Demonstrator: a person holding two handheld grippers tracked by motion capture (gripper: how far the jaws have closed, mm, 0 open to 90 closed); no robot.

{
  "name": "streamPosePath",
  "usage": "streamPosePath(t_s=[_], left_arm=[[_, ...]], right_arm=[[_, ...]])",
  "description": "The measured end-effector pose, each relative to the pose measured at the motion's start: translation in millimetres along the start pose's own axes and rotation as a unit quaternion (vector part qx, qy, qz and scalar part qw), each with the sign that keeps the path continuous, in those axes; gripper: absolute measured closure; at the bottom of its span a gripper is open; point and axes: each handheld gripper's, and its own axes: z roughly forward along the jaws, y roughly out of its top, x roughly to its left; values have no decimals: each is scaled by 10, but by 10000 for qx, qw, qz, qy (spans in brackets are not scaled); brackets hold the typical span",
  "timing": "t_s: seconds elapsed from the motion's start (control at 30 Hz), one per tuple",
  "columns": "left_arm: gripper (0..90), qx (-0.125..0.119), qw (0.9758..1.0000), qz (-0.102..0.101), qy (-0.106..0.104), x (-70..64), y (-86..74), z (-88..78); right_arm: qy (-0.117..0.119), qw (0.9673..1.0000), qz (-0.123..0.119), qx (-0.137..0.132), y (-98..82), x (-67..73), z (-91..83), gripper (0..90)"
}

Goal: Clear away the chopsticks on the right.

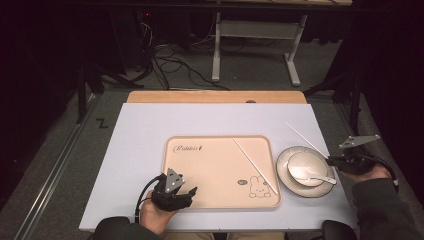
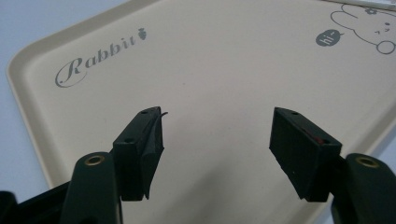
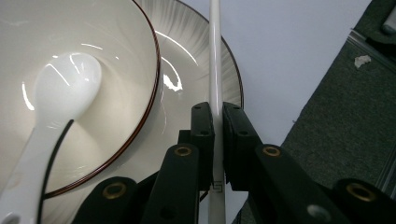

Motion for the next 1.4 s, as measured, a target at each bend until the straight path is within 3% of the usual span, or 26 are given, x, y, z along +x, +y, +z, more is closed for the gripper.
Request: streamPosePath(t_s=[0.17,0.37,0.47,0.5,0.63,0.7,0.87,1.13,1.3,1.4], left_arm=[[355,-23,10000,42,23,2,-6,-24],[352,1,10000,86,-15,-8,-8,-29],[345,-4,9995,-166,-262,5,59,-1],[344,-3,9993,-163,-326,0,87,-1],[349,157,9991,215,-319,-53,118,-29],[349,169,9990,258,-314,-56,84,-49],[351,56,9994,173,-305,8,19,-78],[353,-142,9995,89,-250,43,-7,-155],[354,-93,9992,149,-364,-28,-49,-171],[353,-89,9989,360,-281,-90,-51,-183]], right_arm=[[-155,9995,94,-276,-18,72,-165,850],[-202,9992,133,-327,-77,146,-242,850],[-210,9990,181,-355,-70,193,-282,850],[-213,9990,174,-366,-59,210,-291,850],[-211,9984,233,-461,-33,323,-345,850],[-239,9984,206,-468,-38,399,-378,850],[-134,9980,269,-565,-50,552,-430,850],[-9,9970,324,-707,73,793,-456,850],[153,9970,356,-668,148,958,-435,850],[207,9973,317,-630,189,1062,-425,850]])
